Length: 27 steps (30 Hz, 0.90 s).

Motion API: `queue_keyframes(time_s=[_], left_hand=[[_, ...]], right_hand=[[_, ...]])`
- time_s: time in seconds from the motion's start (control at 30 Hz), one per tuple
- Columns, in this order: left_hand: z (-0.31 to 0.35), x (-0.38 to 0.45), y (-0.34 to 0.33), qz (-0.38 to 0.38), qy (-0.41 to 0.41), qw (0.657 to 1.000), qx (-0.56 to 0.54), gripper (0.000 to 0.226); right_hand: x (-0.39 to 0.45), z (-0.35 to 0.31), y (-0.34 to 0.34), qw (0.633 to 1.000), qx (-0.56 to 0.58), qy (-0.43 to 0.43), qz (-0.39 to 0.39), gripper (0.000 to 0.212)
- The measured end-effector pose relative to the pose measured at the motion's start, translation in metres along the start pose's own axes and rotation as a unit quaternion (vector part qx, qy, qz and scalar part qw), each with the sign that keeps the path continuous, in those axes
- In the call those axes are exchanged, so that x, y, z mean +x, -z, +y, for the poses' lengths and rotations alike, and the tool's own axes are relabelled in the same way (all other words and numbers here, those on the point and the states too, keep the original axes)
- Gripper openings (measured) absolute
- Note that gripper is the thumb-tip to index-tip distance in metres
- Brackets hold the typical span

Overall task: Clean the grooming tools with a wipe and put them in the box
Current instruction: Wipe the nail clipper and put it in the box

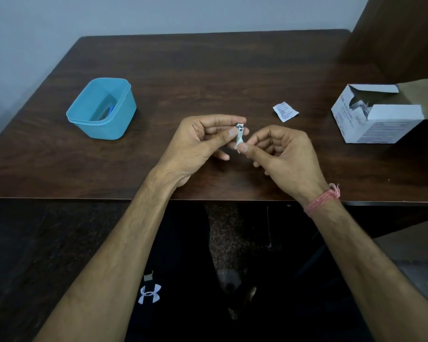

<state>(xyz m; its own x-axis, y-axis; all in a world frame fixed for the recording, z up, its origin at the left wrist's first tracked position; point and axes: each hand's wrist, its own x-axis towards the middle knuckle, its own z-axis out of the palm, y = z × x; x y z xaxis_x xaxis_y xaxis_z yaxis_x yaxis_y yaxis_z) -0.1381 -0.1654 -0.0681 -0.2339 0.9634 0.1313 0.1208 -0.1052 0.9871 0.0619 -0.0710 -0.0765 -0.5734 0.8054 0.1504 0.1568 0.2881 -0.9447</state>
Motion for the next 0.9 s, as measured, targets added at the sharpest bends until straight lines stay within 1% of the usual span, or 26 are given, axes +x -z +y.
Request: queue_keyframes(time_s=[0.1,0.27,0.43,0.6,0.73,0.9], left_hand=[[-0.0008,-0.0002,-0.0009,-0.005,0.003,1.0,0.009,0.028],[-0.0005,-0.0006,-0.0013,-0.001,0.006,1.0,0.016,0.025],[-0.0002,0.0007,-0.0022,-0.007,0.013,0.999,0.032,0.024],[0.0022,-0.0027,-0.0021,0.0,0.014,1.0,0.005,0.025],[0.0017,-0.0009,-0.0017,-0.01,0.02,1.0,0.019,0.026],[0.0024,-0.0003,-0.0019,-0.014,0.015,1.0,0.015,0.027]], right_hand=[[0.0005,0.0008,-0.0006,1.0,0.01,-0.005,0.012,0.018],[-0.0009,-0.0021,-0.0008,1.0,0.006,-0.004,-0.011,0.017],[0.0022,-0.0001,-0.0028,0.999,0.027,-0.019,0.032,0.021],[-0.0015,-0.0011,-0.0014,1.0,0.004,-0.007,-0.016,0.016],[0.0004,-0.0013,-0.0016,1.0,0.023,-0.011,0.016,0.018],[-0.0002,-0.0018,-0.0011,0.999,0.023,-0.005,0.025,0.017]])
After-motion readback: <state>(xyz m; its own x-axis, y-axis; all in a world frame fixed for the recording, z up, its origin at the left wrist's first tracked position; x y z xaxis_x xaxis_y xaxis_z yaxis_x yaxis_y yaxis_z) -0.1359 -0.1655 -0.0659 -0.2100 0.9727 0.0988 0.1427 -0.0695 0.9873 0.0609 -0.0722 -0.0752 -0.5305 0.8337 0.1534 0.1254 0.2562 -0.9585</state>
